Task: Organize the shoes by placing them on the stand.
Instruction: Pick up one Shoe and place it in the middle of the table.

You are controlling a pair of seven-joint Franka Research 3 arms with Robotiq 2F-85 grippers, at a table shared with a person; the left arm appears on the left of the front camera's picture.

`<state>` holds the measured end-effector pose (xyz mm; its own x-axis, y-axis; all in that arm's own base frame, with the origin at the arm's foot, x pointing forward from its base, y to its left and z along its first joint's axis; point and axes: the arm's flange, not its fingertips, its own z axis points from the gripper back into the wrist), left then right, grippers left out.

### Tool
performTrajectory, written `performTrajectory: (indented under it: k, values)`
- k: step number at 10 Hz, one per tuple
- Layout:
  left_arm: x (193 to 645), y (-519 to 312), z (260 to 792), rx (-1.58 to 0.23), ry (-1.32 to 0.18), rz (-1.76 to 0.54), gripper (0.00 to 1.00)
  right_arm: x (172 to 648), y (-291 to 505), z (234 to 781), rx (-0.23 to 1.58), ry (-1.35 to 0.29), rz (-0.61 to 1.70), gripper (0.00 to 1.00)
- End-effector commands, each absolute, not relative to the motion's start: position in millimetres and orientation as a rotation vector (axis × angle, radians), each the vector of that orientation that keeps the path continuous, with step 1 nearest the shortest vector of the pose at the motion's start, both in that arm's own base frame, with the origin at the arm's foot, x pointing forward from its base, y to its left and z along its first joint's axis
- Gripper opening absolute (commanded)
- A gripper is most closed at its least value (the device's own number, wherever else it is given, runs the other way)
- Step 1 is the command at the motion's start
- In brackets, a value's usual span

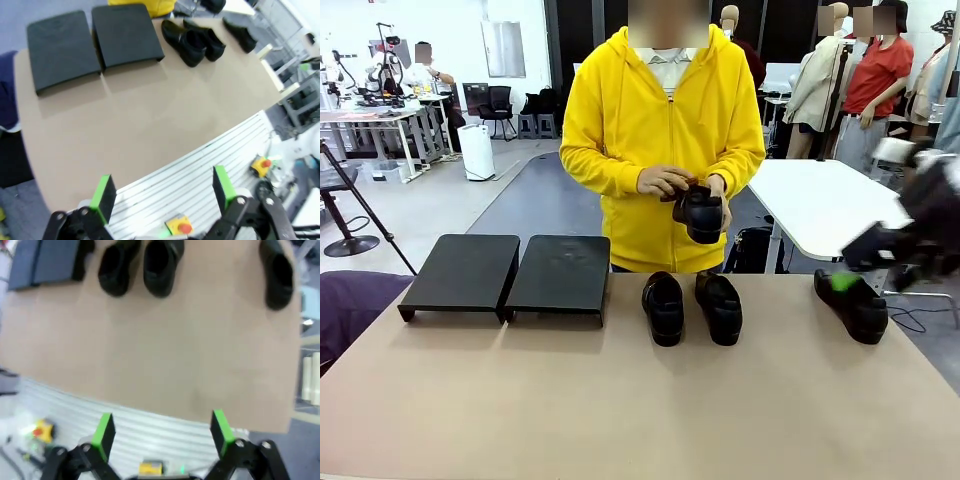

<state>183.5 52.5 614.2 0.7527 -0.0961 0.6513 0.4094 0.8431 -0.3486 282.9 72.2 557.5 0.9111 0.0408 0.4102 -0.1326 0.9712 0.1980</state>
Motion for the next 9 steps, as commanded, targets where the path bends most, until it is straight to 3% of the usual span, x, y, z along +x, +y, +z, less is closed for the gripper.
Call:
performTrajectory:
  k: [1, 4, 9]
  values:
    - [182, 54, 615, -0.516, -0.670, -0.303, 1.00, 331, 112, 551, 0.146, -0.463, -0.005, 1.00]
    - [182, 54, 615, -0.516, -0.670, -0.303, 1.00, 332, 109, 556, 0.175, -0.500, 0.014, 1.00]
    - [182, 54, 615, -0.516, -0.670, -0.303, 1.00, 269, 65, 578, 0.284, -0.433, 0.028, 1.00]
